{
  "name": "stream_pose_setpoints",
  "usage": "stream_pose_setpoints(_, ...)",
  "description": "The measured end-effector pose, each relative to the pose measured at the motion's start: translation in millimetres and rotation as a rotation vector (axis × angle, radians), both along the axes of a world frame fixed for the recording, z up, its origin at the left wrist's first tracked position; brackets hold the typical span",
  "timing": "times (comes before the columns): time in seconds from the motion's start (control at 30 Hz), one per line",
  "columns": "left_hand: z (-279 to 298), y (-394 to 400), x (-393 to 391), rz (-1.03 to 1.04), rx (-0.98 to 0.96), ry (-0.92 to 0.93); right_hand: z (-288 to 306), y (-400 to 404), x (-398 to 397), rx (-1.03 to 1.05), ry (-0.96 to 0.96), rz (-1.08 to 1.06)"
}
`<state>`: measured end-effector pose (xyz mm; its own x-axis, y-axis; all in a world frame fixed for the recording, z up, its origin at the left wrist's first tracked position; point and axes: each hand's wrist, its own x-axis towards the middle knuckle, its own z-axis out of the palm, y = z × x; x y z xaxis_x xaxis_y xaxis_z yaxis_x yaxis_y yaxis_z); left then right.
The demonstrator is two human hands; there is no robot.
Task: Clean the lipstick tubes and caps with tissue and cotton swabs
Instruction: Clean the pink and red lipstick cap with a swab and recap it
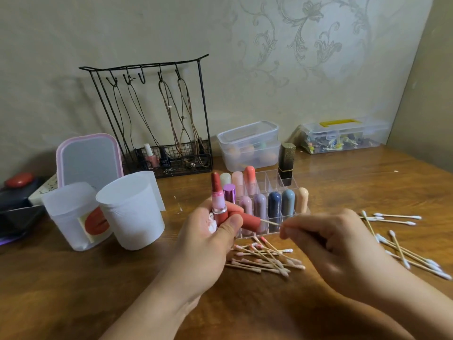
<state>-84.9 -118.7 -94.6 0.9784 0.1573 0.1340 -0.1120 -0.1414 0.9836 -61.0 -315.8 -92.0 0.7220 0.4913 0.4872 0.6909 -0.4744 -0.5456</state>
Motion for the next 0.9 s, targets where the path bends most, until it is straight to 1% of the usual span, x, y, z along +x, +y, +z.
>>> stream_pose_setpoints(0.03, 1, 1, 1, -0.01, -0.035, 0.009, 1, -1, 0, -0.026, -0.003, -0.01)
stream_pose_setpoints(0.1, 1, 3, 1, -0.012, -0.055, 0.015, 2, 0, -1, -0.115, -0.005, 0.064)
stream_pose_setpoints(0.13, 1, 3, 1, -0.006, -0.043, 0.016, 2, 1, -2, -0.117, 0.008, 0.096)
stream_pose_setpoints(0.17, 0, 2, 0, 0.0, -0.031, 0.017, 3, 0, -2, -0.069, 0.032, 0.102)
stream_pose_setpoints(0.23, -1, 2, -1, -0.01, 0.008, 0.011, 1, -2, 1, 0.024, 0.051, 0.031)
stream_pose_setpoints(0.3, 0, 1, -1, -0.016, 0.048, 0.01, -2, -3, 4, -0.049, 0.072, 0.011)
stream_pose_setpoints(0.33, -1, 1, 0, -0.003, 0.067, 0.009, -2, -3, 4, -0.08, 0.118, 0.052)
stream_pose_setpoints(0.37, -1, 1, 0, 0.016, 0.087, 0.011, -2, -3, 3, -0.054, 0.168, 0.093)
stream_pose_setpoints(0.4, -1, 1, 0, 0.032, 0.108, 0.013, -1, -2, 2, 0.037, 0.212, 0.118)
stream_pose_setpoints(0.5, -2, 1, -1, 0.042, 0.18, -0.009, -1, 1, 3, 0.48, 0.346, 0.09)
stream_pose_setpoints(0.53, -2, 0, -1, 0.031, 0.195, -0.011, -2, 3, 4, 0.591, 0.418, 0.084)
stream_pose_setpoints(0.63, -2, -3, -2, -0.002, 0.2, 0.004, -8, 5, 9, 0.756, 0.637, 0.196)
stream_pose_setpoints(0.7, -1, -4, -3, -0.007, 0.145, 0.021, -11, 6, 9, 0.777, 0.695, 0.255)
stream_pose_setpoints(0.77, 0, -3, -2, 0.001, 0.073, 0.04, -12, 6, 12, 0.789, 0.648, 0.226)
stream_pose_setpoints(0.8, 0, -2, -2, 0.008, 0.041, 0.045, -11, 3, 13, 0.801, 0.579, 0.202)
stream_pose_setpoints(0.83, 0, -1, -1, 0.011, 0.015, 0.044, -10, 0, 14, 0.787, 0.452, 0.164)
stream_pose_setpoints(0.87, -1, 1, 0, 0.01, -0.004, 0.044, -9, -4, 15, 0.716, 0.281, 0.093)
stream_pose_setpoints(0.9, -1, 2, 1, 0.005, -0.017, 0.047, -9, -7, 16, 0.586, 0.112, 0.007)
